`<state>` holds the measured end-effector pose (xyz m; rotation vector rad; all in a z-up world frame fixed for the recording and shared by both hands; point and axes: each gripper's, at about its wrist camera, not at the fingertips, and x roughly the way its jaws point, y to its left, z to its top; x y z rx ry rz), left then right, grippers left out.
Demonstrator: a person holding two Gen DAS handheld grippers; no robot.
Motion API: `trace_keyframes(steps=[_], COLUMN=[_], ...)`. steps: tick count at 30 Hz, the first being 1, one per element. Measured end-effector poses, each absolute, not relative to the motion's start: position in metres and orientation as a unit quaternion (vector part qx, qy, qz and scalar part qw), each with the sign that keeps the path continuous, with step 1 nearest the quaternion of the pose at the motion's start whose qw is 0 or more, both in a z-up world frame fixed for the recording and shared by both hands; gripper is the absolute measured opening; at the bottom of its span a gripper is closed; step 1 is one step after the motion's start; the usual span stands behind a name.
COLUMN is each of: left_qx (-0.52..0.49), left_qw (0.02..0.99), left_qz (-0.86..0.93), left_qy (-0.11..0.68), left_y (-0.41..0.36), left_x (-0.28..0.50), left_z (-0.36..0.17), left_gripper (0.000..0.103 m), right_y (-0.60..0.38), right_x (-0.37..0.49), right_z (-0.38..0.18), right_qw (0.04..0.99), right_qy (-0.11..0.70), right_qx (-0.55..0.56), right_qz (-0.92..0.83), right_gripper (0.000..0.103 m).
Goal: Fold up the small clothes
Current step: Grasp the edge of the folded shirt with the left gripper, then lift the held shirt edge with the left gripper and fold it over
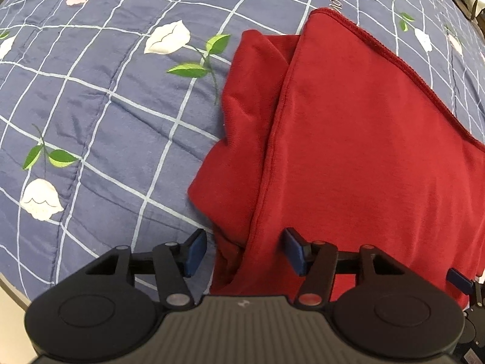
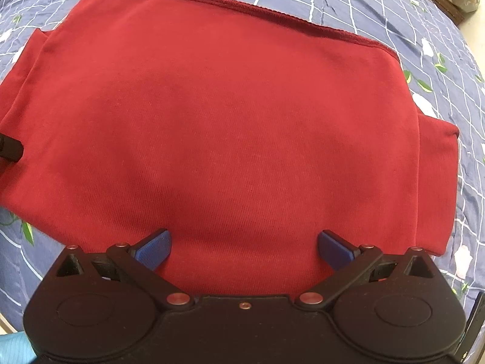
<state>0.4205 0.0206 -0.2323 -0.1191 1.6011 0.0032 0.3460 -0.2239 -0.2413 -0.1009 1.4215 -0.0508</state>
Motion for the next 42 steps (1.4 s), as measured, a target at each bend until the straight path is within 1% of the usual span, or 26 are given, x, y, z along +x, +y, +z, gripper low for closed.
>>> trace_keyframes(steps=[8, 11, 12, 14, 21, 23, 26, 31, 37, 42], left_qx=[-0.034, -0.025, -0.024, -0.03, -0.031, -0.025, -0.015, 0.002, 0.049, 0.1], left_qw=[0.691, 0.69, 0.691, 0.694, 0.702, 0.705, 0.711, 0.727, 0.766, 0.798], left_qz=[0.014, 0.017, 0.016, 0.012, 0.036, 0.042, 0.057, 0.093, 0.095, 0.071], left_qy=[0.722, 0.723, 0.722, 0.72, 0.71, 0.707, 0.701, 0.68, 0.634, 0.59], left_y=[0.013, 0.007, 0.005, 0.003, -0.009, -0.016, -0.025, -0.043, -0.073, -0.11], left_x=[0.429, 0.43, 0.431, 0.43, 0.426, 0.424, 0.421, 0.414, 0.405, 0.397], left_z=[-0.231, -0.232, -0.232, -0.231, -0.225, -0.224, -0.222, -0.208, -0.169, -0.143], left_gripper=[0.064, 0.063, 0.062, 0.052, 0.035, 0.026, 0.018, 0.013, 0.013, 0.012], right_y=[-0.228, -0.232, -0.235, -0.239, -0.267, -0.281, -0.304, -0.34, -0.378, -0.399], right_x=[0.342, 0.336, 0.334, 0.33, 0.289, 0.278, 0.263, 0.252, 0.251, 0.252], right_z=[-0.24, -0.239, -0.238, -0.235, -0.222, -0.222, -0.223, -0.218, -0.214, -0.214], right_qw=[0.75, 0.744, 0.741, 0.735, 0.738, 0.73, 0.718, 0.711, 0.71, 0.711], right_qy=[0.658, 0.664, 0.666, 0.673, 0.672, 0.682, 0.696, 0.703, 0.704, 0.702], right_qx=[-0.056, -0.06, -0.061, -0.061, -0.046, -0.029, -0.012, -0.017, -0.012, -0.037], right_qz=[0.013, 0.038, 0.048, 0.061, 0.053, 0.038, 0.014, -0.01, -0.022, -0.015], right_gripper=[0.103, 0.103, 0.103, 0.103, 0.103, 0.102, 0.102, 0.102, 0.102, 0.102])
